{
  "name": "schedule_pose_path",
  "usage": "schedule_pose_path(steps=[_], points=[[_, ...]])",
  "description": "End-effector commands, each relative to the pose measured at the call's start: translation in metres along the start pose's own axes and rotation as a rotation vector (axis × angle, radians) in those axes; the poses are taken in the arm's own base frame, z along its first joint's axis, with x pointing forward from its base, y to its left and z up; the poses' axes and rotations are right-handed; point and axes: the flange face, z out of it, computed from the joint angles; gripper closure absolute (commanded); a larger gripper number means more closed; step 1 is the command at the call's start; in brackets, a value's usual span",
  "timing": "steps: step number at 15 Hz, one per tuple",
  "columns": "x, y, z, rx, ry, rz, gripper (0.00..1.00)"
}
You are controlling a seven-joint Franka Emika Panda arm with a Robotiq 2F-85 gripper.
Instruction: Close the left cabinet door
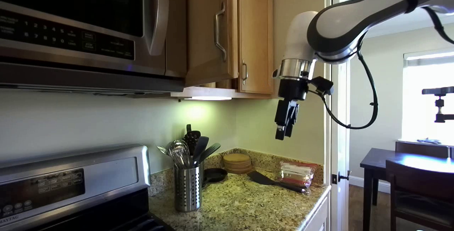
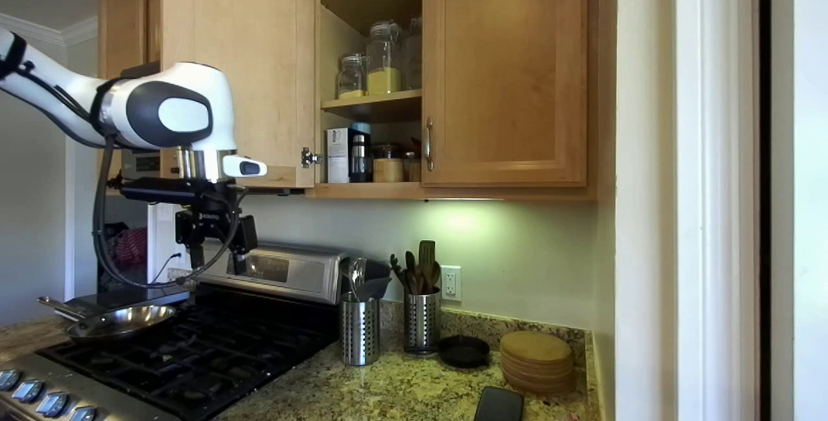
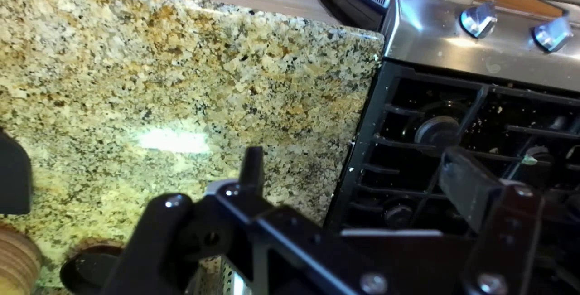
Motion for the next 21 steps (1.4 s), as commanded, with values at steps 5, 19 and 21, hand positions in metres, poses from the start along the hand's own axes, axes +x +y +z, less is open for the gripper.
schedule_pose_path(steps=[5,19,21], points=[[-0.025,-0.021,-0.077,-0.015,0.265,0.084,0.0],[-0.029,-0.114,-0.147,-0.037,0.512,-0.094,0.0],[-0.03,-0.126,-0.153,-0.039,0.519,-0.118,0.0]])
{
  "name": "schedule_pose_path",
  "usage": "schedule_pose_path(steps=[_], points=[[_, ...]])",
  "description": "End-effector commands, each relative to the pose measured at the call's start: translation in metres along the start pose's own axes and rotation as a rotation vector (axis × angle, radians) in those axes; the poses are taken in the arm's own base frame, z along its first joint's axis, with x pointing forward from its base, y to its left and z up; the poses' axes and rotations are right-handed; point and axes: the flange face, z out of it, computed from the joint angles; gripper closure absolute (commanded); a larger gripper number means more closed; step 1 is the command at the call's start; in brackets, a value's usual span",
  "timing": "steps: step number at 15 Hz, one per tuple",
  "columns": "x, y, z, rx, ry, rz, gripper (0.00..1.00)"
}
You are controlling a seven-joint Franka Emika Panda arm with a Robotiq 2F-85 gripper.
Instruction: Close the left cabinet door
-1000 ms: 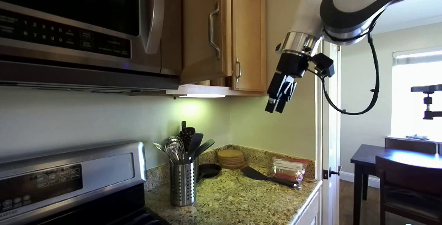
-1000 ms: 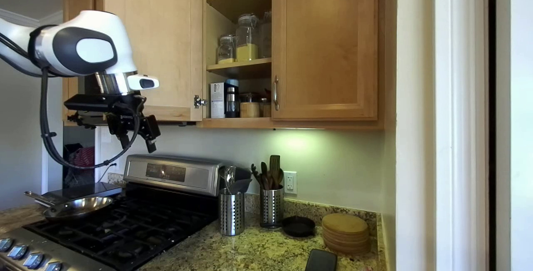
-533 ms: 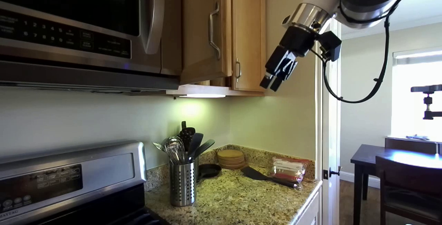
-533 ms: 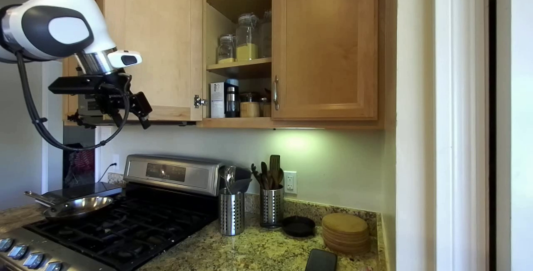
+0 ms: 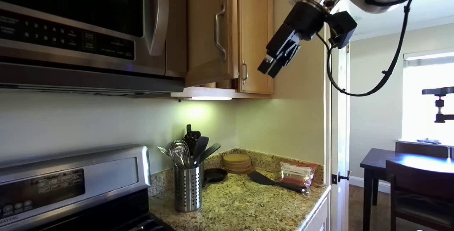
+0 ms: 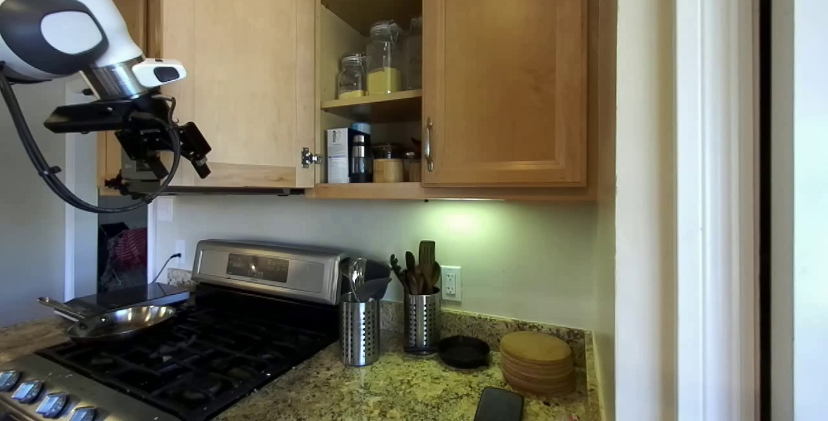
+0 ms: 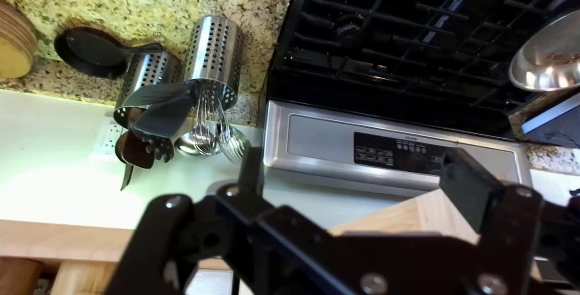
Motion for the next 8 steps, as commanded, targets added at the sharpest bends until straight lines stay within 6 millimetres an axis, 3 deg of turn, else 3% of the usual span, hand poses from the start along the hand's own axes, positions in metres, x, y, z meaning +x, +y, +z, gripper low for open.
schedule_pose_path(steps=[1,4,8], points=[[0.006,-0.021,-0.013,0.01,0.03,-0.023,0.0],[0.012,-0.042,-0.03,0.026,0.049,-0.034,0.0],[0.019,-0.062,-0.034,0.054,0.093,-0.017,0.0]])
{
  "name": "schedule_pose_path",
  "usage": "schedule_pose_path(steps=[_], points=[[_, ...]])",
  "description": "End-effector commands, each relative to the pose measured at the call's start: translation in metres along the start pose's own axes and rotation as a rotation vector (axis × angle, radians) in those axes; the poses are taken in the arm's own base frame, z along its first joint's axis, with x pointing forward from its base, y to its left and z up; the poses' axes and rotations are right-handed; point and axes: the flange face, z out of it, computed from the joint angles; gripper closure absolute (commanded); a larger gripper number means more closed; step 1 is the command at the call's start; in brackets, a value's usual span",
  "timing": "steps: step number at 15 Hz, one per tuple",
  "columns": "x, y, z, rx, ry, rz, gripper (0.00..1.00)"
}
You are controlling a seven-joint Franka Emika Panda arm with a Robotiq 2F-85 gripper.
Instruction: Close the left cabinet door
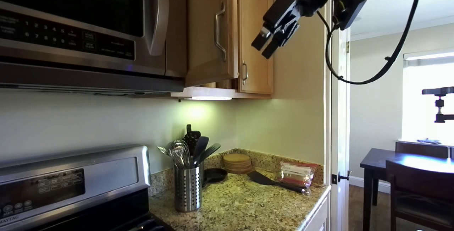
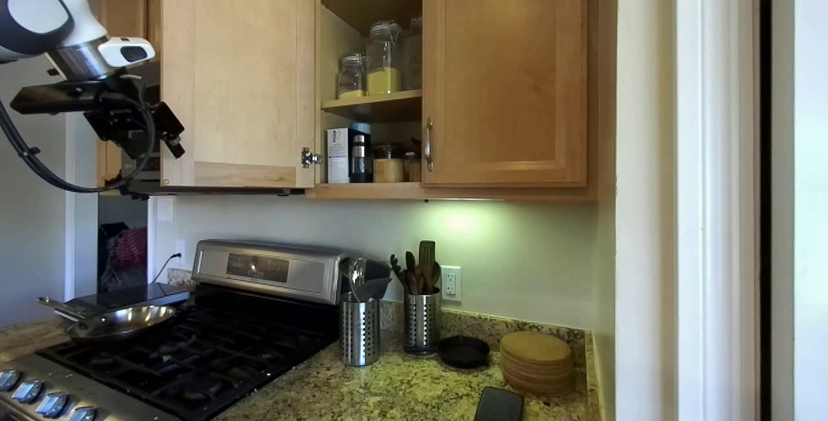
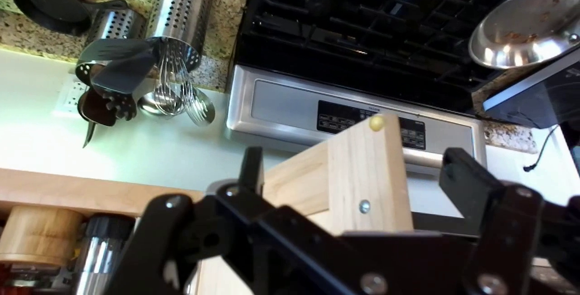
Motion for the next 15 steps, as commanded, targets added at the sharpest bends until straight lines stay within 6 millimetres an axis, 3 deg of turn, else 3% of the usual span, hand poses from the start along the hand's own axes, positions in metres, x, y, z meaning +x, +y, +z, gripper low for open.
schedule_pose_path(steps=[1,8,15], points=[[0.007,-0.015,-0.002,0.027,0.03,0.035,0.0],[0.021,-0.032,0.016,0.057,0.107,0.059,0.0],[0.027,-0.036,0.027,0.023,0.171,0.046,0.0]])
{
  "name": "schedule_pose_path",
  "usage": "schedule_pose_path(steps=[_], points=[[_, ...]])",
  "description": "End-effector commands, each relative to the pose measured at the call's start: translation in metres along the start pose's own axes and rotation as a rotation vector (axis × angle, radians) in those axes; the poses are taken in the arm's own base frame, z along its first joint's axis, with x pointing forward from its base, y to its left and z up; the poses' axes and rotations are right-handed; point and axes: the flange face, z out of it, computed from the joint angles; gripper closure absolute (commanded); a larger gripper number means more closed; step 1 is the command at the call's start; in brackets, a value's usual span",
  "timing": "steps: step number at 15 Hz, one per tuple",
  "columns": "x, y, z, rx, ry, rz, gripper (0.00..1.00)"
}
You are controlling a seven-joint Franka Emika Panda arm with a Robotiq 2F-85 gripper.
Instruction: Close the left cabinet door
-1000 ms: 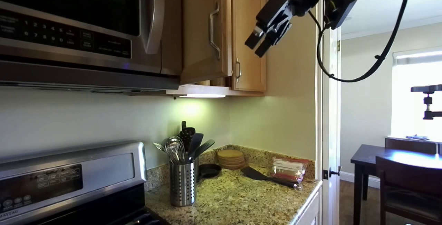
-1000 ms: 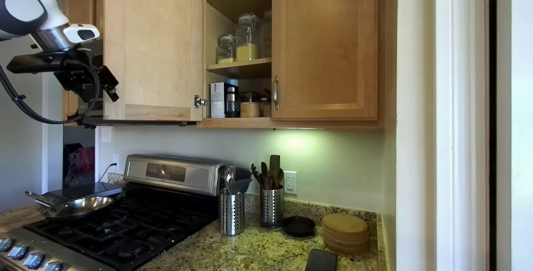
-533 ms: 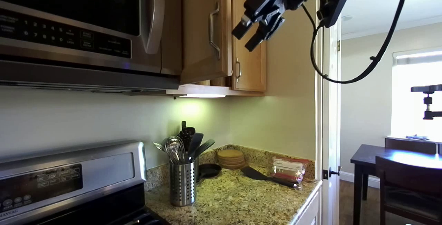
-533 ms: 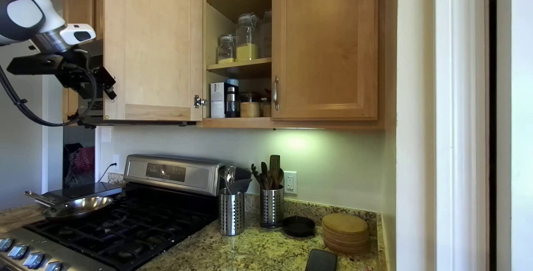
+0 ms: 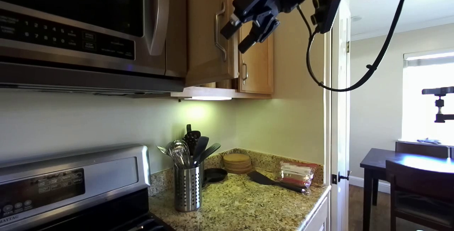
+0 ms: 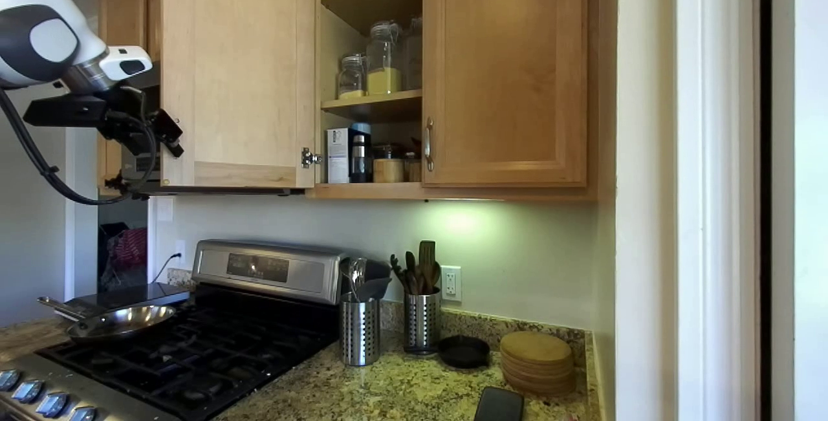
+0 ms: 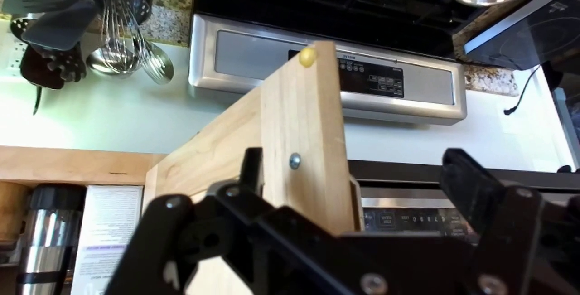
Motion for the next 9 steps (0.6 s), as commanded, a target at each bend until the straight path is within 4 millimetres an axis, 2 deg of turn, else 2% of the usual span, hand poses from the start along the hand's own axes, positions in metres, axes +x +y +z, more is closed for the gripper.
schedule_pose_path(steps=[1,6,9], points=[[0.004,0.006,0.006,-0.06,0.056,-0.004,0.0],[0.006,0.043,0.024,-0.197,0.076,0.005,0.0],[0.004,0.049,0.029,-0.23,0.073,0.012,0.0]])
